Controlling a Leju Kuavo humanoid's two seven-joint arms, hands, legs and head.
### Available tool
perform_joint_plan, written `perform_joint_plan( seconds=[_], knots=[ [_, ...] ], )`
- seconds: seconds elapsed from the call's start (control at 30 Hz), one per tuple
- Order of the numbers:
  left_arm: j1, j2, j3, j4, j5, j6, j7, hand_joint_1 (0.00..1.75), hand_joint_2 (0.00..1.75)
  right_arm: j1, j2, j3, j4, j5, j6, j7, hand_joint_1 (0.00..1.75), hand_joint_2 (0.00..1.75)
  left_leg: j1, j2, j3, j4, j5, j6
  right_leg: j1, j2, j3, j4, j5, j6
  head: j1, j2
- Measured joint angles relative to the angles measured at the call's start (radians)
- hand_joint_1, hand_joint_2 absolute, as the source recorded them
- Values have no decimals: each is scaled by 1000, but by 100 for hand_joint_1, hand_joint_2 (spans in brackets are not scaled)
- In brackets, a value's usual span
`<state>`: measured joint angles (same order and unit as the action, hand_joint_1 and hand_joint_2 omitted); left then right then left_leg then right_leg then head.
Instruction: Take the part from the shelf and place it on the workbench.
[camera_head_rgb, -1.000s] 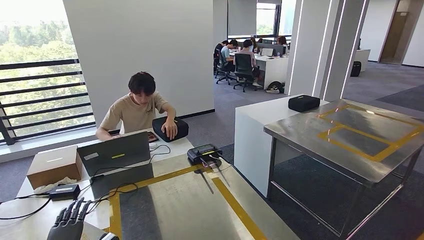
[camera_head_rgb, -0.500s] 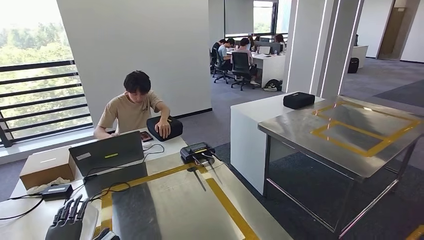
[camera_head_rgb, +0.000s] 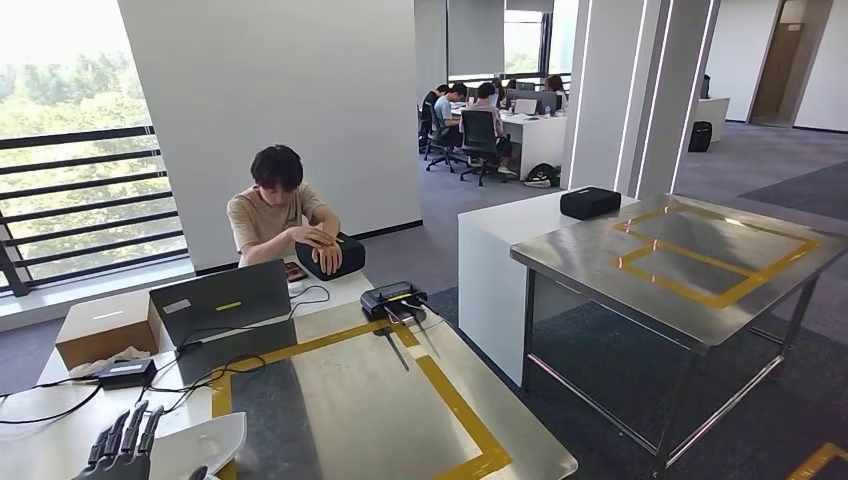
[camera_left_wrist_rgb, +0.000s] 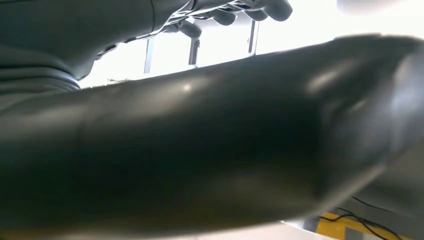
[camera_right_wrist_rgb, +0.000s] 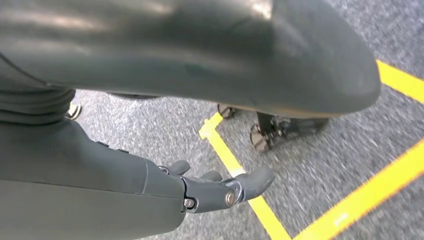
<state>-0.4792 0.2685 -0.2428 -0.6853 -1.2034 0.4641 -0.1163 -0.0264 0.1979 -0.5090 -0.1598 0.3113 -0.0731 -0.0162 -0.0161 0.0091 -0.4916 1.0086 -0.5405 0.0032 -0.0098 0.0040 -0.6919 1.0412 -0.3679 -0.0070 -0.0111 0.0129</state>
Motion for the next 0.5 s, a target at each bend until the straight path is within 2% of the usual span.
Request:
perform_joint_plan(
  seconds=[0.03, 0.07, 0.1, 0.17, 0.2, 0.23, 0.27, 0.33, 0.37, 0.4, 0.43, 0.5],
  knots=[
    [7, -2, 2, -7, -1, 1, 2, 0, 0, 1, 0, 0, 0, 0, 1, -1, 0, 0, 2, 0, -6, -5, 12, 5, 0, 0, -4, 4, -9, 7, 0, 0],
    [15, -4, 3, -15, -2, 0, 4, 0, 0, 3, 0, -1, 0, 0, 2, -1, 0, 0, 6, 0, -12, -10, 26, 11, 1, 0, -12, 23, -36, 13, 1, 0],
    [23, -6, 4, -23, -4, -1, 7, 0, 0, 3, 0, -1, 0, -1, 2, -2, 0, 0, 10, 1, -22, -12, 40, 14, 1, 0, -24, 64, -82, 18, 2, 0],
    [38, -8, 9, -37, -7, -10, 12, 0, 0, 3, -1, -1, 0, 0, 4, -4, 0, 0, 10, 1, -50, -10, 63, 18, -1, 0, -54, 184, -182, 28, 5, 0],
    [46, -9, 12, -40, -8, -16, 14, 0, 0, 3, -2, -1, 0, 0, 4, -5, 0, 0, 11, 2, -66, -7, 74, 17, -1, 0, -61, 238, -206, 32, 6, 0],
    [52, -10, 15, -42, -9, -21, 15, 0, 0, 3, -3, -2, 0, 0, 4, -6, 0, 0, 11, 2, -82, -4, 83, 16, -2, 0, -56, 267, -209, 35, 6, 0],
    [58, -11, 19, -43, -9, -25, 16, 0, 0, 3, -4, -2, 0, 0, 3, -6, 0, 0, 13, 3, -97, 1, 91, 13, -2, 0, -32, 260, -194, 37, 6, 0],
    [64, -12, 26, -47, -10, -29, 18, 0, 0, 2, -4, -2, 0, 0, 3, -7, 0, 0, 16, 4, -124, 15, 103, 5, -4, -1, 61, 151, -159, 38, 7, 0],
    [65, -11, 29, -51, -10, -30, 18, 0, 0, 1, -5, -2, 0, 1, 3, -8, 0, 0, 17, 4, -135, 23, 108, -1, -3, 0, 107, 87, -154, 33, 7, 0],
    [66, -11, 31, -53, -10, -31, 19, 0, 0, 1, -5, -2, 0, 1, 3, -9, 0, 0, 16, 4, -141, 29, 111, -6, -2, 1, 137, 42, -158, 25, 7, 0],
    [66, -11, 32, -56, -10, -31, 19, 0, 0, 0, -5, -2, 0, 1, 3, -10, 0, 0, 15, 4, -145, 32, 116, -12, 0, 3, 148, 20, -165, 14, 6, 0],
    [67, -11, 34, -59, -11, -31, 19, 0, 0, 1, -5, -2, 0, 1, 3, -10, 0, 0, 15, 3, -148, 32, 129, -26, 2, 3, 141, 13, -158, -8, 5, 0]
  ],
)
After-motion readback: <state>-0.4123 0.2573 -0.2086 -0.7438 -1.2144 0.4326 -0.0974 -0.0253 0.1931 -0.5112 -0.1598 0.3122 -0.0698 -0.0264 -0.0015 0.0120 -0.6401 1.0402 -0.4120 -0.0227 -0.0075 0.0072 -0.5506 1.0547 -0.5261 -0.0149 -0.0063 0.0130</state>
